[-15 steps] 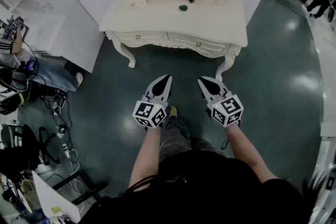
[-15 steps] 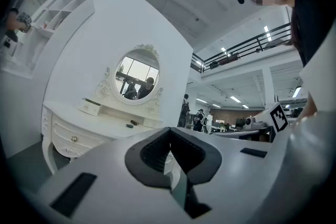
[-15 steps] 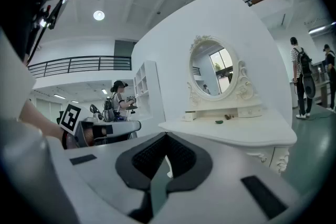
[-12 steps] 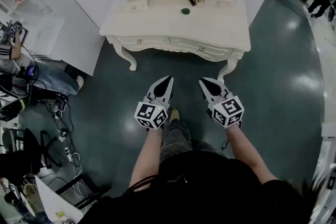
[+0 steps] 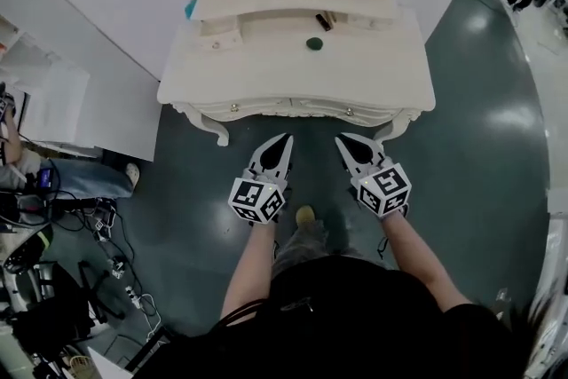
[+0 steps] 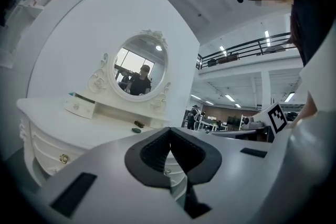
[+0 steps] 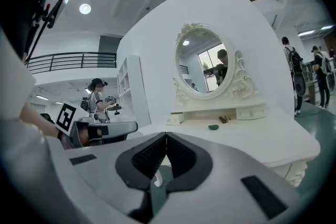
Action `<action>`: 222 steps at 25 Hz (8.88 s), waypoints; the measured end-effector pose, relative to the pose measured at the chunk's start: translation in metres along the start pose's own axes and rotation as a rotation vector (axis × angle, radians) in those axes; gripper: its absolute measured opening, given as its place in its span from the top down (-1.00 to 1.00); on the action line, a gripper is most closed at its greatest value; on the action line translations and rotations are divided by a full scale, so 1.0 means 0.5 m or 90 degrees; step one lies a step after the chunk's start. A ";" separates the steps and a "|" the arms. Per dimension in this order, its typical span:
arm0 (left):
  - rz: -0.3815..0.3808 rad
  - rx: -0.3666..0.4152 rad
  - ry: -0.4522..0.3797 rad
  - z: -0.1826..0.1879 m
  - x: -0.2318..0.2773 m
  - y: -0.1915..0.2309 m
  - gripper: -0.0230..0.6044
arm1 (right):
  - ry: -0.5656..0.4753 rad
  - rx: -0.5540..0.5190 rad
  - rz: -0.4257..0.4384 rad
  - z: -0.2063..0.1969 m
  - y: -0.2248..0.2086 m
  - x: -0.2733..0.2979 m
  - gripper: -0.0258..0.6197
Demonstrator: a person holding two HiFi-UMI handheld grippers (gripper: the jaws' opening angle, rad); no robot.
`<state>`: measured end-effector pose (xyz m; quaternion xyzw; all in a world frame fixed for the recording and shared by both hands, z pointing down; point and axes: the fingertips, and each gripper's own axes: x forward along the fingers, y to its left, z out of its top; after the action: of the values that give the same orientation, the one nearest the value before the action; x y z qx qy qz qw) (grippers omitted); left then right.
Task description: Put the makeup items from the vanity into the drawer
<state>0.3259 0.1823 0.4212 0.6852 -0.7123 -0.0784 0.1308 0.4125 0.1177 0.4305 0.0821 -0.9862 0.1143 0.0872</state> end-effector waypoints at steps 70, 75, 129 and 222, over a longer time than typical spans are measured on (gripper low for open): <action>-0.137 -0.045 0.151 0.029 0.539 0.428 0.88 | 0.385 -0.192 -0.114 -0.065 -0.432 0.600 0.81; -0.142 -0.045 0.152 0.045 0.520 0.463 0.88 | 0.354 -0.187 -0.111 -0.028 -0.386 0.634 0.81; -0.049 -0.087 0.098 0.146 0.215 0.939 0.88 | 0.295 -0.049 0.006 0.068 0.039 1.136 0.80; -0.226 -0.022 0.193 -0.048 0.714 0.370 0.88 | 0.308 -0.027 -0.241 -0.043 -0.622 0.632 0.59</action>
<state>0.1464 -0.1628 0.5259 0.8015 -0.5511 -0.0084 0.2321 0.1653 -0.2207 0.5770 0.2325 -0.9062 0.0914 0.3410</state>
